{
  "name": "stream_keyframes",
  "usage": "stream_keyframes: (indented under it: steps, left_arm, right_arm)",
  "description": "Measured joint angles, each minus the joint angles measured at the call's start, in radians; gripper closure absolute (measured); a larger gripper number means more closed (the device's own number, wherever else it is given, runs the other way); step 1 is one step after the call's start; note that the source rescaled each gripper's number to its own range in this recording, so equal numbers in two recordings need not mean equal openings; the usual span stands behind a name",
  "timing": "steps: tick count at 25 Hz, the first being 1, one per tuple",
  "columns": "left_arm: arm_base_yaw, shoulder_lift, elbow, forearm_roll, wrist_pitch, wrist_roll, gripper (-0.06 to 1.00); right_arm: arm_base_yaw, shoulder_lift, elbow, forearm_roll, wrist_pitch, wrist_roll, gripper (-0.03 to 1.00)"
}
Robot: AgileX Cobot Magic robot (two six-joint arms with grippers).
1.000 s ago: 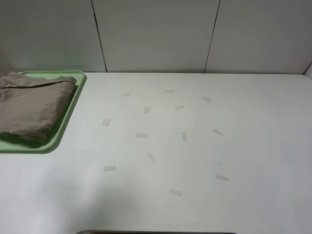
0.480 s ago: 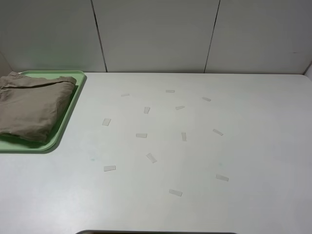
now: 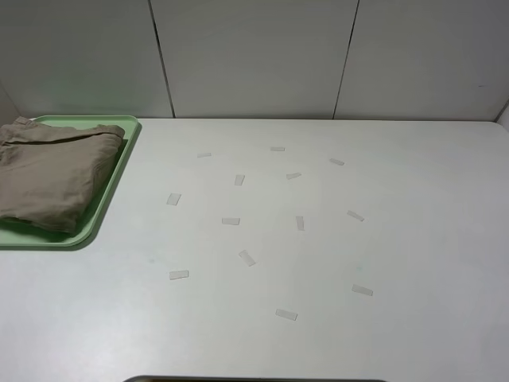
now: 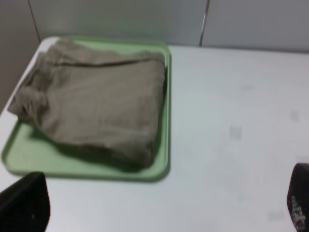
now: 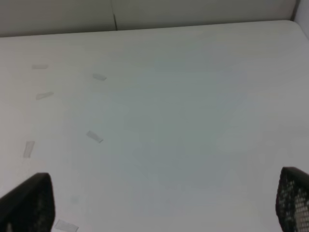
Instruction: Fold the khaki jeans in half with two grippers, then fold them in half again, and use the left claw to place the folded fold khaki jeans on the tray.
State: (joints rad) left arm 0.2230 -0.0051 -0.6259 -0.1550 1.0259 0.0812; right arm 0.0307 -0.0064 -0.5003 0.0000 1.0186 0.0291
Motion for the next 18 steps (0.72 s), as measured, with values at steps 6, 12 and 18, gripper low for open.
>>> stream_keyframes:
  steps: [6, 12, 18]
  left_arm:
    - [-0.05, -0.001, -0.002, 0.048, 0.041, -0.008, -0.04]
    - [-0.195, -0.001, -0.002, 0.203, 0.072, -0.081, -0.04]
    - [-0.255, -0.001, 0.002, 0.3, 0.099, -0.144, -0.04]
  right_arm:
    - [0.0, 0.0, 0.0, 0.0, 0.0, 0.0, -0.03]
    - [0.0, 0.0, 0.0, 0.0, 0.0, 0.0, -0.03]
    - [0.0, 0.0, 0.0, 0.0, 0.0, 0.0, -0.03]
